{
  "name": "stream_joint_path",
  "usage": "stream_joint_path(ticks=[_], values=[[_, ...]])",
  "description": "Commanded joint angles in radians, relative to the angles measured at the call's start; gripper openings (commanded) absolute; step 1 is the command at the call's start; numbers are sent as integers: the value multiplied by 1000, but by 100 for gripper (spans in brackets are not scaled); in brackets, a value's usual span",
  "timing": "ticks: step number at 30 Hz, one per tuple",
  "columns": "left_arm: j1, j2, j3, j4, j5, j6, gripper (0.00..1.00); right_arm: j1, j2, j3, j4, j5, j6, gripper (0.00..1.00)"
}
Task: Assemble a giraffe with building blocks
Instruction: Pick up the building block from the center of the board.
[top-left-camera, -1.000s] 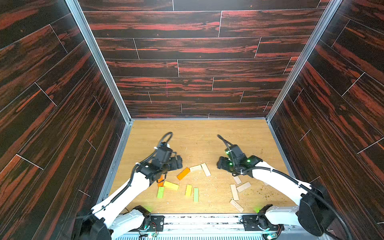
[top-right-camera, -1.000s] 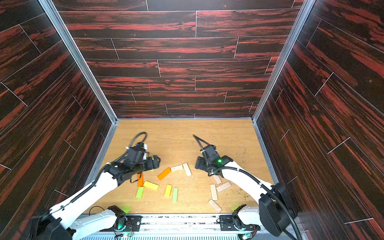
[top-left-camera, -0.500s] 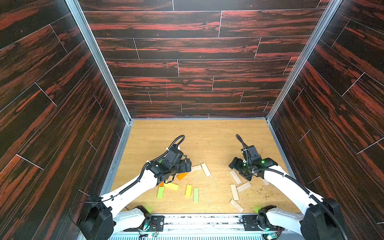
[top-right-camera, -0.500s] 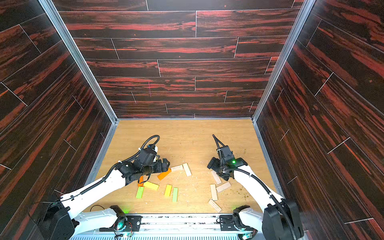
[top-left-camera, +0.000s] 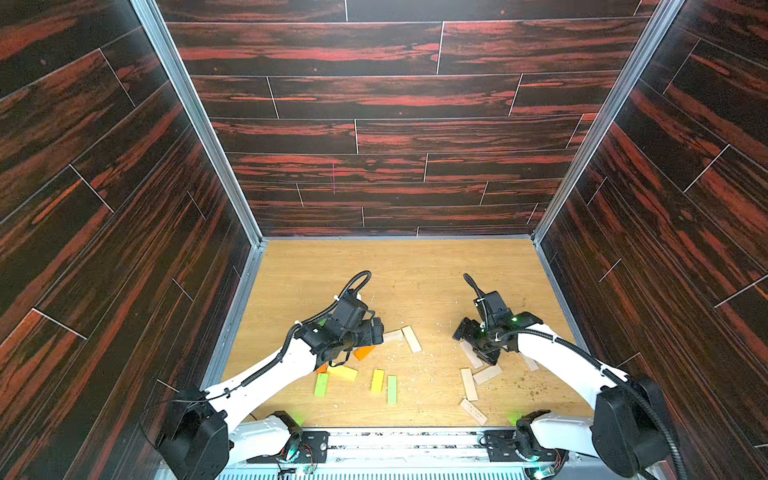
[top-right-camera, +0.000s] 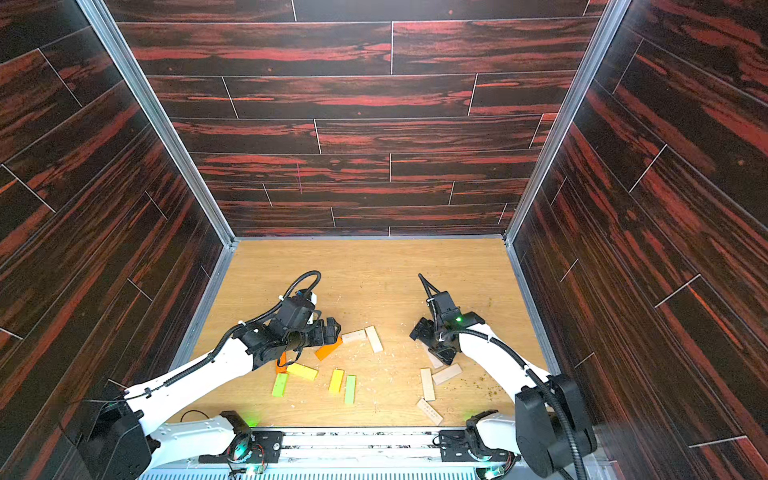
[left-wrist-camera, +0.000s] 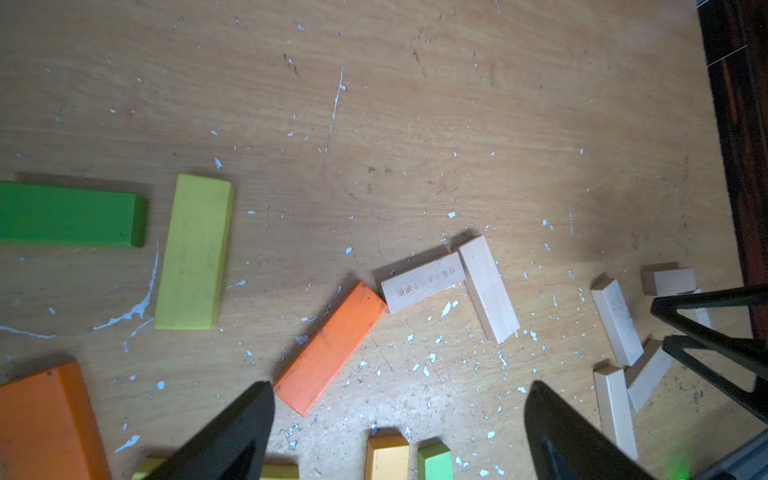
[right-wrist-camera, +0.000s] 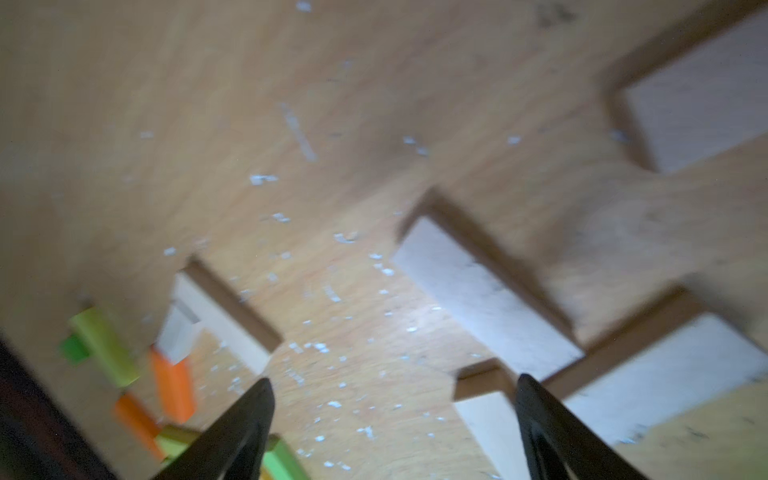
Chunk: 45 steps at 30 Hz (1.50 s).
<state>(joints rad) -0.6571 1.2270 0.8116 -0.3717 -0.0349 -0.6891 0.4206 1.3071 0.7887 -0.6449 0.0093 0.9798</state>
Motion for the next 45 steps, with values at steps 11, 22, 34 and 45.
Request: stream_joint_path(ticks=[11, 22, 34, 45], values=[[-24, 50, 15, 24, 25, 2, 95, -17, -95, -70, -148, 68, 45, 89], [-32, 47, 8, 22, 20, 5, 95, -13, 13, -14, -58, 16, 18, 88], [-33, -73, -23, -39, -37, -13, 95, 288, 336, 310, -29, 76, -126, 83], [-33, -369, -102, -121, -223, -76, 92, 399, 574, 608, -106, 91, -246, 79]])
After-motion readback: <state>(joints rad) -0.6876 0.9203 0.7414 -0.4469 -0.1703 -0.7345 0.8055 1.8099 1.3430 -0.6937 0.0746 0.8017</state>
